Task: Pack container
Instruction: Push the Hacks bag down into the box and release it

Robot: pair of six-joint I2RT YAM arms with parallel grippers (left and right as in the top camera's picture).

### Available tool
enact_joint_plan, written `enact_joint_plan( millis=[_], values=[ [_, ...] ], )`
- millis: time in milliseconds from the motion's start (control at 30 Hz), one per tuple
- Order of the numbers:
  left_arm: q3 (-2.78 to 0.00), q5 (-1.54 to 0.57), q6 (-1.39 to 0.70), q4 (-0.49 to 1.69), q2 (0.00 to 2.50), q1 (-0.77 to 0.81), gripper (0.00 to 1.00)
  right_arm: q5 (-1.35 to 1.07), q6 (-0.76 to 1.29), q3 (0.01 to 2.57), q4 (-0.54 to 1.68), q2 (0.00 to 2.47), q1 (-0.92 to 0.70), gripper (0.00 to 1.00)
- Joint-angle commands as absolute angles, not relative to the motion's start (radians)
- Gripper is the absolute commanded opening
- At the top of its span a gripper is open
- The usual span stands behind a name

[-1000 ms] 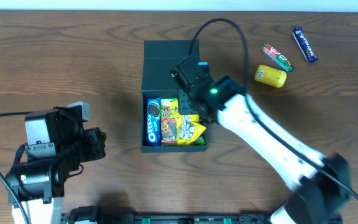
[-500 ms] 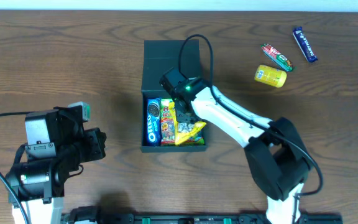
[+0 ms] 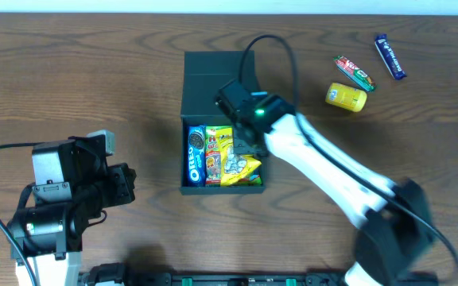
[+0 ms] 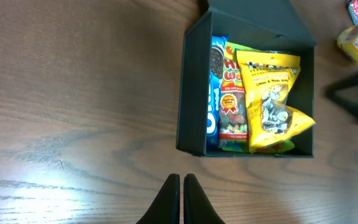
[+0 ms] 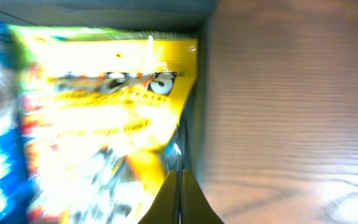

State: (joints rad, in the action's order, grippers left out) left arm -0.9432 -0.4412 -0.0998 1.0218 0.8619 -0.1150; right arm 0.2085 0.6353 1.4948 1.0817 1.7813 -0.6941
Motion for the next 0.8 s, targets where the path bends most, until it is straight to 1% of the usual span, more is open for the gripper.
enact_joint_plan(
  millis=[0,100,200,333,600,767],
  values=[
    [-0.957,-0.437,-0.081,1.023,0.862,-0.113,0.06,0.154,0.617,1.519,1.117,1.691,-0.715,0.01],
    [-0.957,-0.437,-0.081,1.021,0.862,-0.113,0.06,0.122,0.604,1.515,1.155,1.679,-0.735,0.01],
    [-0.957,-0.437,-0.081,1.02,0.862,-0.113,0.06,0.11,0.604,1.472,1.141,1.686,-0.753,0.01],
    [-0.957,-0.437,-0.081,1.021,0.862,-0.113,0.06,0.07,0.605,1.373,1.048,1.692,-0.766,0.01],
    [-0.957,-0.437,-0.081,1.021,0.862,-0.113,0.06,0.067,0.624,1.172,0.851,1.699,-0.765,0.01],
    [-0.957,-0.437,-0.076,1.021,0.862,-0.113,0.06,0.066,0.645,1.09,0.792,1.715,-0.765,0.01]
  ],
)
